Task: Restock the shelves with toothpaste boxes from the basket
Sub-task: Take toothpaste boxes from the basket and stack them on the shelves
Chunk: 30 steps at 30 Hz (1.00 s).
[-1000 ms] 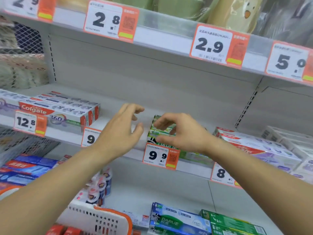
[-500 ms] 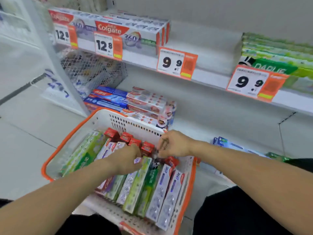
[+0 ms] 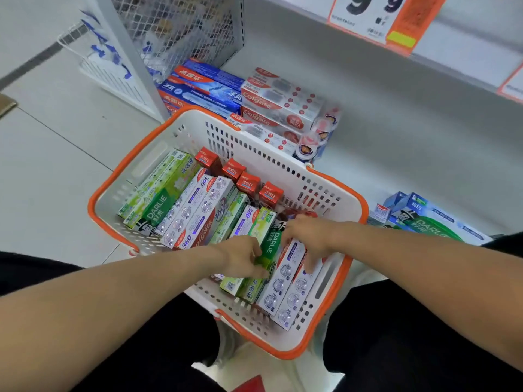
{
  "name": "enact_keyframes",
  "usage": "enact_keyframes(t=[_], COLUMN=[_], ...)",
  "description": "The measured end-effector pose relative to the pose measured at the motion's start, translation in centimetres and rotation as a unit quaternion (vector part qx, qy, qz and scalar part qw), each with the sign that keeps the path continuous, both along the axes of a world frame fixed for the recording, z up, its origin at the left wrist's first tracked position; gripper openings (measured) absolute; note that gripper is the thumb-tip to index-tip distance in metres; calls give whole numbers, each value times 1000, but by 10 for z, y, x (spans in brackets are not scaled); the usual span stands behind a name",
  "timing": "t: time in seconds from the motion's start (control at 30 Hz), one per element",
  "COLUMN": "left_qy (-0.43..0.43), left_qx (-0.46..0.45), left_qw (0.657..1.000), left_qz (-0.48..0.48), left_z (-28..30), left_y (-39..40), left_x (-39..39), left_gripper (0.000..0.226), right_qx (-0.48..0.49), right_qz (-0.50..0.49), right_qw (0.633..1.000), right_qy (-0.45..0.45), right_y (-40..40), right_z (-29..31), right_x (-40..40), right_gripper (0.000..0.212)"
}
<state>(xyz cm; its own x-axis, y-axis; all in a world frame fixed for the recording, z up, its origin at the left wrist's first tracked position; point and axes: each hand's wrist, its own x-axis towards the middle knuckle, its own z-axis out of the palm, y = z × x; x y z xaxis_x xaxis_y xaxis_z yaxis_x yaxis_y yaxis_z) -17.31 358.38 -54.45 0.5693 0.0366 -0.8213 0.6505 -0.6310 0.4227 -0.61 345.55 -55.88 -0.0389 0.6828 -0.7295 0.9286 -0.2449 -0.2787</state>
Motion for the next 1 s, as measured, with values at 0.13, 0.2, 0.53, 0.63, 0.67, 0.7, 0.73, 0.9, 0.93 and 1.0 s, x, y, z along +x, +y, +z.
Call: enact_keyframes(t=[0.13,0.2,0.53,0.63,0.67,0.7,0.73,0.9,0.93,1.0], left_qy=[19,14,6,-27,-42,-58,-71,-186,-215,-254], left_qx=[-7,-37,-55,-25,-25,-29,-34,17,36,57], left_qw=[999,999,993,991,987,981,973,948,943,939], left_qz=[-30,-3,103,125,152,183,216,259,250,225], left_z=[-5,-9,-11,7,13,19,25,44,46,51], left_y=[-17,-27,-28,-18,-15,-13,-11,-12,-14,-17], left_x=[0,-6,-3,11,15,19,21,27,28,30], left_gripper=[55,57,55,68,69,67,65,63,62,61], right_qx=[26,46,180,230,253,279,297,141,103,76], right_qz=[-8,4,-24,-81,-109,-150,-213,-610,-644,-651], right_qw=[999,999,982,968,959,946,928,750,686,619], right_qy=[21,23,57,62,69,73,70,212,323,432], right_y=[-1,-2,-15,-17,-19,-20,-20,-16,-14,-13], right_z=[-3,-4,16,31,34,38,43,61,63,63], right_x=[5,3,12,26,30,31,31,19,16,12], right_gripper=[66,63,53,48,48,51,57,55,40,37])
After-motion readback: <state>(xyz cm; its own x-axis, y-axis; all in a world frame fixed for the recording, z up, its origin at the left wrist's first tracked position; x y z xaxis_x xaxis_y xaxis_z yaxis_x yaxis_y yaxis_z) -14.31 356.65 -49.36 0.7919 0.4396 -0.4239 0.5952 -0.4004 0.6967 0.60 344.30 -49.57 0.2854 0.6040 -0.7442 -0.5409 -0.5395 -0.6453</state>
